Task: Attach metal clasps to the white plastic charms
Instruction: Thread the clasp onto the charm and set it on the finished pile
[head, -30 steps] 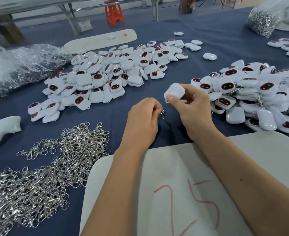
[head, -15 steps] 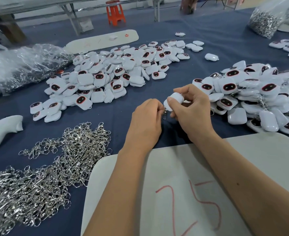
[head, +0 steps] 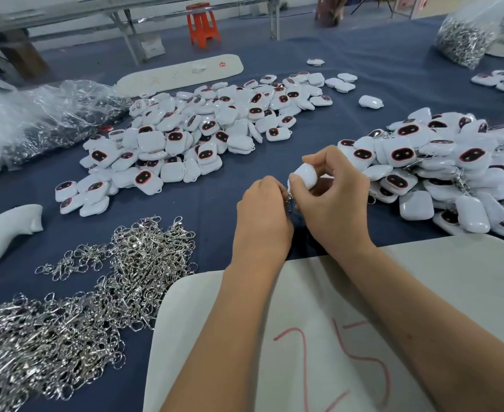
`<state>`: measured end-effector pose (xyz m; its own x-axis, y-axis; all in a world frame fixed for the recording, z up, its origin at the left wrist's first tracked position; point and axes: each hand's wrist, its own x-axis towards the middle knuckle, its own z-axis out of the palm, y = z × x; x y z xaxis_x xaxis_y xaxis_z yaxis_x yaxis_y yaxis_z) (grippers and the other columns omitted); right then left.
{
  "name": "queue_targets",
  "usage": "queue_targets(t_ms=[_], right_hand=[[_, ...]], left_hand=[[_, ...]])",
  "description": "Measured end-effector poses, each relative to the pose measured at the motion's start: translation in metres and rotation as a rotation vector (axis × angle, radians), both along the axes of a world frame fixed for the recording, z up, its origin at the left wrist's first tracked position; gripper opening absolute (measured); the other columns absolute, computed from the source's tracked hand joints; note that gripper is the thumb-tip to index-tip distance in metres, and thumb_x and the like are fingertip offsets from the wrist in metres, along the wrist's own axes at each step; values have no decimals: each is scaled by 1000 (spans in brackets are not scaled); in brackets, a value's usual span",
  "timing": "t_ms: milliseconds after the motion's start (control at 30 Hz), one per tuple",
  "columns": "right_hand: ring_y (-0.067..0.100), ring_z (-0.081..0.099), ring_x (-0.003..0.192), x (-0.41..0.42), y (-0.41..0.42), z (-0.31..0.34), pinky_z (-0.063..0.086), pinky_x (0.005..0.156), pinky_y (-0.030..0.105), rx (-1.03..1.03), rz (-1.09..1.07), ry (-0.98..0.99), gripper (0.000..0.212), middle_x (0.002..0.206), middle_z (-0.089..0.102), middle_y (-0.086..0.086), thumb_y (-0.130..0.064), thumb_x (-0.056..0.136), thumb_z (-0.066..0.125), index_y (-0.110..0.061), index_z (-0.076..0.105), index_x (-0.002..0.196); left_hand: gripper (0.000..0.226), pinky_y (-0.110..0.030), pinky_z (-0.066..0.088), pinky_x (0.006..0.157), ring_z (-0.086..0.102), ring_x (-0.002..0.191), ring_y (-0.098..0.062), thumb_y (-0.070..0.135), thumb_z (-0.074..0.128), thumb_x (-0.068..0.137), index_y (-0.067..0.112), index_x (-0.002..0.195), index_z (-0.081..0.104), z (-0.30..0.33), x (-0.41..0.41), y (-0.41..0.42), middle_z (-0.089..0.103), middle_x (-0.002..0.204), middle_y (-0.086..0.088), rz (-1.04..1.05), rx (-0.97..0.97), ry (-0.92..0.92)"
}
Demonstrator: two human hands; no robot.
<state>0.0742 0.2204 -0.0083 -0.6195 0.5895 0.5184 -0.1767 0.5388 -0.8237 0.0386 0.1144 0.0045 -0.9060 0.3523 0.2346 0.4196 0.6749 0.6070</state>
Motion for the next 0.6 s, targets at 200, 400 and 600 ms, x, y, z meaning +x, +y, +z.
queue_targets(t_ms=[200, 400, 600], right_hand=[[22, 68, 60, -2, -7, -2, 56, 59, 41, -43, -27, 33, 20, 82, 68, -1, -9, 87, 76, -9, 60, 98], [19, 66, 48, -2, 2, 3, 52, 49, 24, -542, 110, 57, 19, 79, 71, 10, -5, 93, 72, -9, 56, 101], [18, 63, 48, -3, 7, 3, 49, 48, 24, -730, 211, 67, 15, 70, 71, 2, -3, 95, 71, -9, 57, 98]], left_hand=[[9, -35, 41, 70, 53, 82, -20, 11, 54, 96, 17, 90, 57, -1, -1, -3, 60, 94, 0, 22, 122, 77], [5, -43, 47, 77, 53, 92, -22, 9, 66, 93, 14, 91, 63, -7, -9, -8, 64, 92, 4, -131, 287, 233], [32, -35, 52, 82, 54, 108, -12, 13, 73, 87, 25, 116, 67, -11, -18, -17, 64, 112, 16, -155, 362, 232]])
